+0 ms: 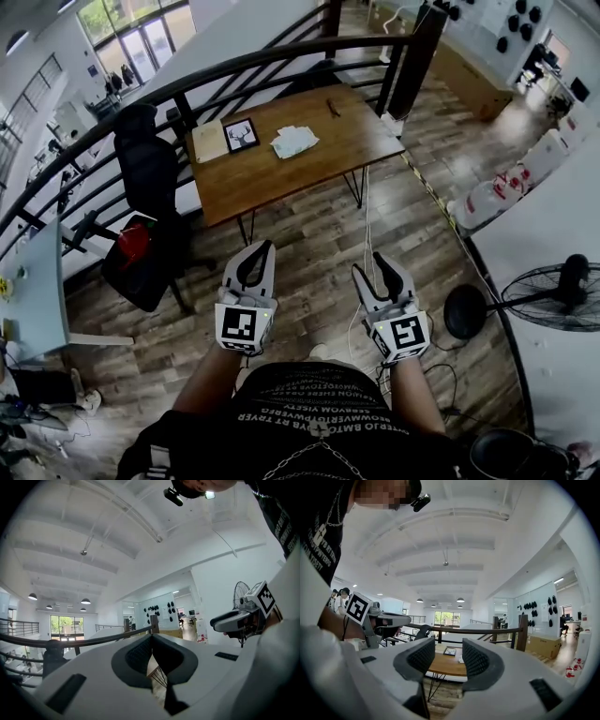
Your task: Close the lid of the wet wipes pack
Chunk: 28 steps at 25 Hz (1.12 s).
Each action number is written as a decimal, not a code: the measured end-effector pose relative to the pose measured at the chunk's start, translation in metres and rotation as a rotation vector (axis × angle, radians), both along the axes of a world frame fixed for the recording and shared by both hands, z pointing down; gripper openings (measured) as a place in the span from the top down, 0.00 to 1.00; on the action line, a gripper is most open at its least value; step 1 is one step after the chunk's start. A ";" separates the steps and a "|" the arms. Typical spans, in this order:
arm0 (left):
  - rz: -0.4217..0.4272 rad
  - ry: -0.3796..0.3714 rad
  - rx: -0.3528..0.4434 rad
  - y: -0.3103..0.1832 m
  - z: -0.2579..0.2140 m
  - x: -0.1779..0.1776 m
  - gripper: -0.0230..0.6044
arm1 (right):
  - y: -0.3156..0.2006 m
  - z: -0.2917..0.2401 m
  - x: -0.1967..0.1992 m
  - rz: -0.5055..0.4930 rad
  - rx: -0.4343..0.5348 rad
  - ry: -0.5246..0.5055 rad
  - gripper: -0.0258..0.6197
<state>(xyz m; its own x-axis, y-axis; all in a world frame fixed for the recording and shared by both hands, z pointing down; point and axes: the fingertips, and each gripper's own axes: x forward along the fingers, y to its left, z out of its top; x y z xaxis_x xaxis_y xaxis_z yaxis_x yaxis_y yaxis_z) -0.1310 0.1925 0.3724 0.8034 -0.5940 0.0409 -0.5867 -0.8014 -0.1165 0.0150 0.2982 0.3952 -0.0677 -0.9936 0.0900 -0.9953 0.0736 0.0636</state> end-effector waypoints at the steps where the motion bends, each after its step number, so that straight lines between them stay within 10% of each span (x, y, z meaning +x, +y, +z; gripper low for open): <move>1: 0.000 0.004 0.007 0.000 -0.001 0.008 0.92 | 0.000 0.000 0.005 -0.004 0.004 0.003 0.67; 18: -0.209 -0.027 0.095 -0.001 0.013 -0.018 0.92 | -0.025 0.028 0.002 -0.173 -0.043 -0.005 0.70; 28: -0.196 -0.048 0.013 -0.026 0.030 -0.026 0.92 | -0.051 0.041 -0.002 -0.150 -0.064 -0.004 0.73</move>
<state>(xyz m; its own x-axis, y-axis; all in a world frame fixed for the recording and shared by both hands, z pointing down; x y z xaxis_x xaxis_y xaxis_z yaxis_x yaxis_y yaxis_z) -0.1569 0.1665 0.4023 0.6693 -0.7399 0.0679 -0.7251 -0.6704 -0.1577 0.0128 0.2473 0.4367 -0.2149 -0.9646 0.1528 -0.9731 0.2248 0.0504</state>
